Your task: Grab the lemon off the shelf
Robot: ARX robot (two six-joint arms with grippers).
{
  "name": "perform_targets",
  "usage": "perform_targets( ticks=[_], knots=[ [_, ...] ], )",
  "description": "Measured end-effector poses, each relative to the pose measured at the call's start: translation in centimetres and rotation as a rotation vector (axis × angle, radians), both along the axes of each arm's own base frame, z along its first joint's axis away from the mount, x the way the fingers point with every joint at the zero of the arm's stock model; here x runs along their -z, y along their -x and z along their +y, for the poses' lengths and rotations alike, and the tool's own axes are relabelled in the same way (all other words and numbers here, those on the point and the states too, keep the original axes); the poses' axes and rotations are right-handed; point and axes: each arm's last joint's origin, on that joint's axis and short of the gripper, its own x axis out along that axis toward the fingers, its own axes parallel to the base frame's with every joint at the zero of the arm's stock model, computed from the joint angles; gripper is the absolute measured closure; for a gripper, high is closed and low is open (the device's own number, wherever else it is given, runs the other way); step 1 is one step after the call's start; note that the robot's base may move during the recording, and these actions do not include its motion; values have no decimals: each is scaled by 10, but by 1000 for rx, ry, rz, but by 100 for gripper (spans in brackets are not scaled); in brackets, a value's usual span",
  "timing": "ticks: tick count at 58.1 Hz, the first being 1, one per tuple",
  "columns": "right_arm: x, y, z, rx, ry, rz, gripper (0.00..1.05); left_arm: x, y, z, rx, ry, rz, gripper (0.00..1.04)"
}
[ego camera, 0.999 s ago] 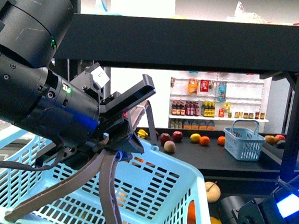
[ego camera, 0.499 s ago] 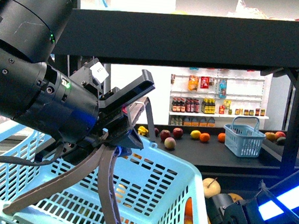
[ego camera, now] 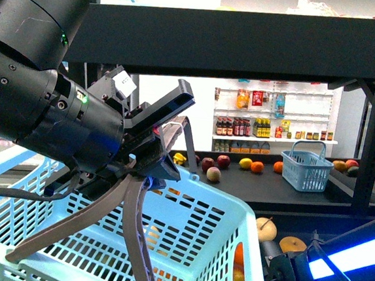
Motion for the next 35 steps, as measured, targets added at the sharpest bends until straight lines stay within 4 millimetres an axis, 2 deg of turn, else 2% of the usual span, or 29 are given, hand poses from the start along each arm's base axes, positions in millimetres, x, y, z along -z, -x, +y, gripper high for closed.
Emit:
perform_targets(
  ticks=[18,35],
  knots=[
    [21,-7,-6,13,25,10,7,0,0,0,0,0,0,87],
    [21,-14,-15,-6,74,-53,7,0,0,0,0,0,0,87]
  ],
)
